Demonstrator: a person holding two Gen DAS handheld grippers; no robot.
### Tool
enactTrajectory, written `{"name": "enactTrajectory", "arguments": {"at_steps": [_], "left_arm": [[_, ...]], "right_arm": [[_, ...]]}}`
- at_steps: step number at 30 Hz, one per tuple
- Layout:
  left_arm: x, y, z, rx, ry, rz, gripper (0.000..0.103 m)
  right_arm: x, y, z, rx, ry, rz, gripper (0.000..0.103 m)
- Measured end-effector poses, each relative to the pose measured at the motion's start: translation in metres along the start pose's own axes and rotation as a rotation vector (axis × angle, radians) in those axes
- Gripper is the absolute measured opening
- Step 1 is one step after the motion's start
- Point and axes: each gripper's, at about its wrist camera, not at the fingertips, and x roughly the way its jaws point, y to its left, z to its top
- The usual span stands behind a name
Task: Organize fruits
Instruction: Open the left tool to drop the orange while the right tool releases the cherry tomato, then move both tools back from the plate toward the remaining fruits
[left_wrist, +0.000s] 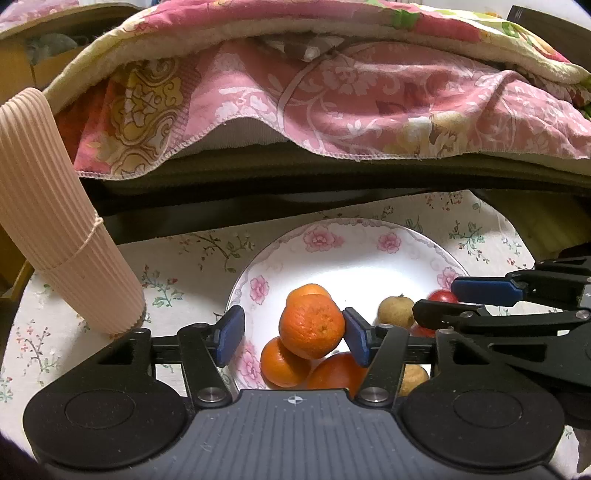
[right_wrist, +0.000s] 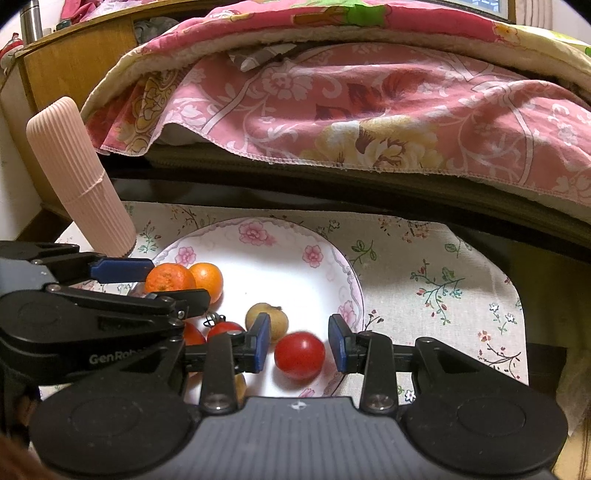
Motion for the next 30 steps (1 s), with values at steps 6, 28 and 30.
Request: {"name": "enactTrajectory", "arguments": {"at_steps": [6, 28, 30], "left_arm": [[-0.002, 0.001, 0.002, -0.002, -0.005, 0.006, 0.068], [-0.014, 0.006, 0.007, -0.015, -0.03, 0.027, 0.075], [-0.016, 0.006, 0.008, -0.019, -0.033, 0.031, 0.076]], "right_arm": [[-0.003, -0.001, 0.001, 0.002, -0.009, 0.001, 0.035], [-0.013, -0.004, 0.001, 0.016, -0.034, 0.007, 0.036], [-0.015, -0.003, 0.002, 0.017, -0.039, 0.008, 0.036]]}}
